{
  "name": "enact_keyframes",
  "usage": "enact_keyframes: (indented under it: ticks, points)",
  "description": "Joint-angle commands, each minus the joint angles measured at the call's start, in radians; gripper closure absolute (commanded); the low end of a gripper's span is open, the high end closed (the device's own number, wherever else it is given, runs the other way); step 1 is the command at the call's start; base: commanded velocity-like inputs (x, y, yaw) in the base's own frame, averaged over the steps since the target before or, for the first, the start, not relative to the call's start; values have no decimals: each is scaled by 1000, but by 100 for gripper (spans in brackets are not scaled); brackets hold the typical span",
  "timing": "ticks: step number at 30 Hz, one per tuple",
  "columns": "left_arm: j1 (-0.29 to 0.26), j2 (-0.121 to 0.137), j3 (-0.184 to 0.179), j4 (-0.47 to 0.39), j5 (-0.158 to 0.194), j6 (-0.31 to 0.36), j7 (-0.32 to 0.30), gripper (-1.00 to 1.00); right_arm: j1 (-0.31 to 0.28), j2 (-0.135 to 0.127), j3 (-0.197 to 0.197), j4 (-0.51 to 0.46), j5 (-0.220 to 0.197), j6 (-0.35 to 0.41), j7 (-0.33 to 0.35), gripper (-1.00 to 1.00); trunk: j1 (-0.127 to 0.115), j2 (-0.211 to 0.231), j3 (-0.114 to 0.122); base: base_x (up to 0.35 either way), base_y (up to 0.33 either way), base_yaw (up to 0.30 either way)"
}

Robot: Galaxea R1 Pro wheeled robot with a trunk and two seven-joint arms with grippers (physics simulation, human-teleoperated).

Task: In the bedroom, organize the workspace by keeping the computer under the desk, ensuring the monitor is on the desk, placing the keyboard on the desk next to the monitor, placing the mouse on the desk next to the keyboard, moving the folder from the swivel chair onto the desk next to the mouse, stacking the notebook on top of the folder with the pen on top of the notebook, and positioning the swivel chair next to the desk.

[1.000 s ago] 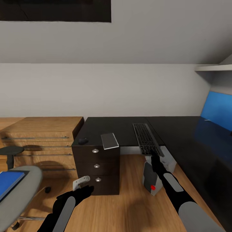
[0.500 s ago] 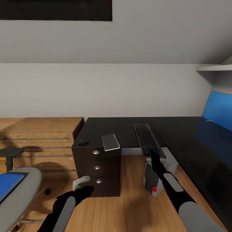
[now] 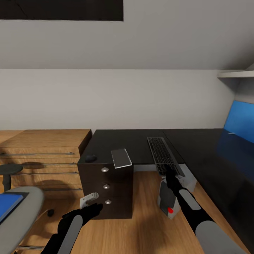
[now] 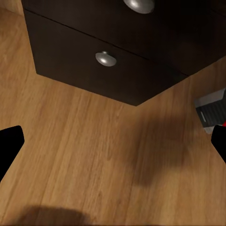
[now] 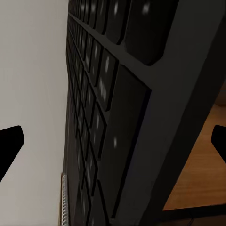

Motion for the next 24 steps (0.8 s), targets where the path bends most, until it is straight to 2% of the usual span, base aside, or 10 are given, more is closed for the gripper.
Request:
enact_keyframes:
  ticks: [1,18,19,24]
  points:
    - [-1,0,0,-1,11,2,10,-100,0,-1,4,0,-10,0,3,-100,0,0,-1,49,5,0]
    - [-1,0,0,-1,11,2,10,-100,0,-1,4,0,-10,0,3,-100,0,0,-1,9,1,0]
    - [-1,0,0,-1,11,2,10,-100,0,-1,4,0,-10,0,3,100,0,0,-1,0,0,0]
    - [-1,0,0,-1,11,3,10,-100,0,-1,4,0,-9,0,1,100,0,0,-1,0,0,0]
